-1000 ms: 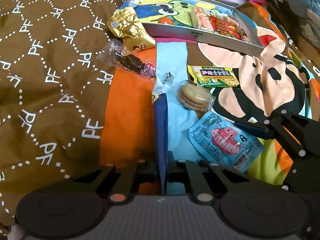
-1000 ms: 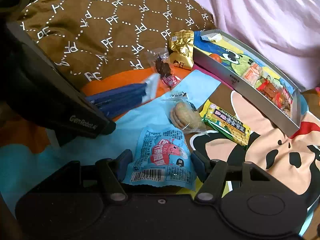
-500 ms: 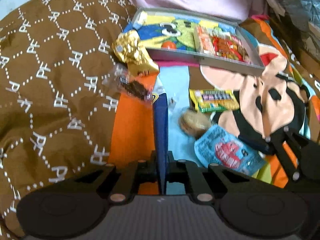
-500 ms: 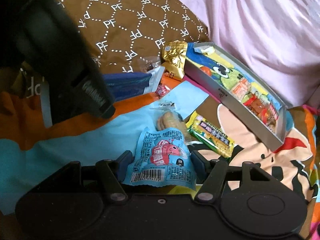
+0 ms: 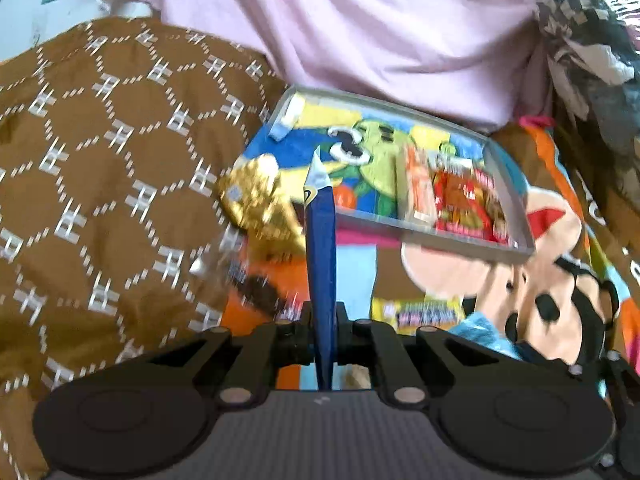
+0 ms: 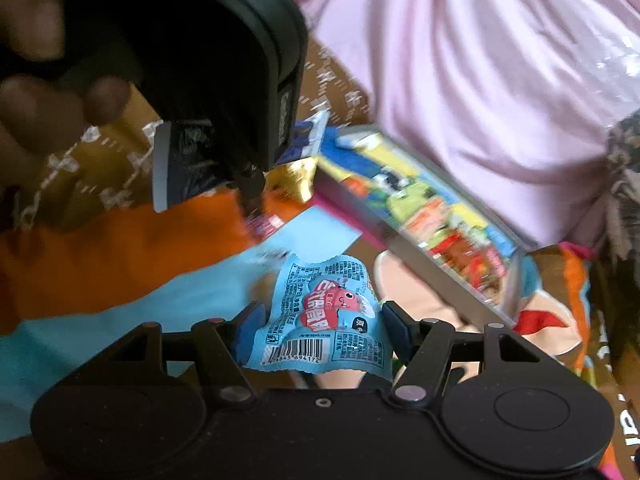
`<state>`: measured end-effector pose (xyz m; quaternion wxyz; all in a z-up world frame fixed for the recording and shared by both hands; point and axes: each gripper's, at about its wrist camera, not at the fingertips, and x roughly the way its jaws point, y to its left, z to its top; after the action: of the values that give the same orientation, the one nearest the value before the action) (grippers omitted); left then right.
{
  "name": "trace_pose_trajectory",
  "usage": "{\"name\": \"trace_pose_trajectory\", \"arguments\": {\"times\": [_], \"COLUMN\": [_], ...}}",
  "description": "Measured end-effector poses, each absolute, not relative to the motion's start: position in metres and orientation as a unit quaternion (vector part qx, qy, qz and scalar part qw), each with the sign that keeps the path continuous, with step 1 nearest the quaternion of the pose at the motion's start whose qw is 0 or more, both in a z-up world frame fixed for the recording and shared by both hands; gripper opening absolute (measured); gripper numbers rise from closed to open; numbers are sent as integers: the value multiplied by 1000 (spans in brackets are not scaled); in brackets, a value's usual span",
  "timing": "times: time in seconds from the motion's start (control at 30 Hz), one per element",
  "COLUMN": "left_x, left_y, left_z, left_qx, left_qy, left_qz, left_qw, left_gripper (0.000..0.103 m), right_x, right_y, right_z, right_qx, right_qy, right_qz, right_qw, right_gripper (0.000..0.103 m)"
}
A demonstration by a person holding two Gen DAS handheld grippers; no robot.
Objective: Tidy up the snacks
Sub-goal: 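Carry the blue stick pack and blue fish pack over the tray, then lower both packs into the tray and open both tools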
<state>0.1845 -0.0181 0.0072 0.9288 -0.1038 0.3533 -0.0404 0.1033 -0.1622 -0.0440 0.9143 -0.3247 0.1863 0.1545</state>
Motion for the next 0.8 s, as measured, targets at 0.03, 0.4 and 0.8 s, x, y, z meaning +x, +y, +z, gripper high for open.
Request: {"name": "trace_pose_trajectory", "arguments": {"times": [0.03,0.4,0.8], "left_x": [190,286,373], "left_y": [-20,-54,-100], "left_z": [9,31,1], "left_qx": [-103,-113,-84], "left_qy": [351,311,331], "left_qz": [-42,-23,-4], "left_qw": [930,943,940], "left_gripper": [8,8,8], "right_x": [106,205,309], "right_y": [-165,-197,-248], "right_z": [-41,-9,-16], "right_qx": [-328,-311,-202], "right_qy": [173,87,100], "right_qz": [146,77,46], "right_qw": [917,943,973], "right_gripper": [66,66,66]}}
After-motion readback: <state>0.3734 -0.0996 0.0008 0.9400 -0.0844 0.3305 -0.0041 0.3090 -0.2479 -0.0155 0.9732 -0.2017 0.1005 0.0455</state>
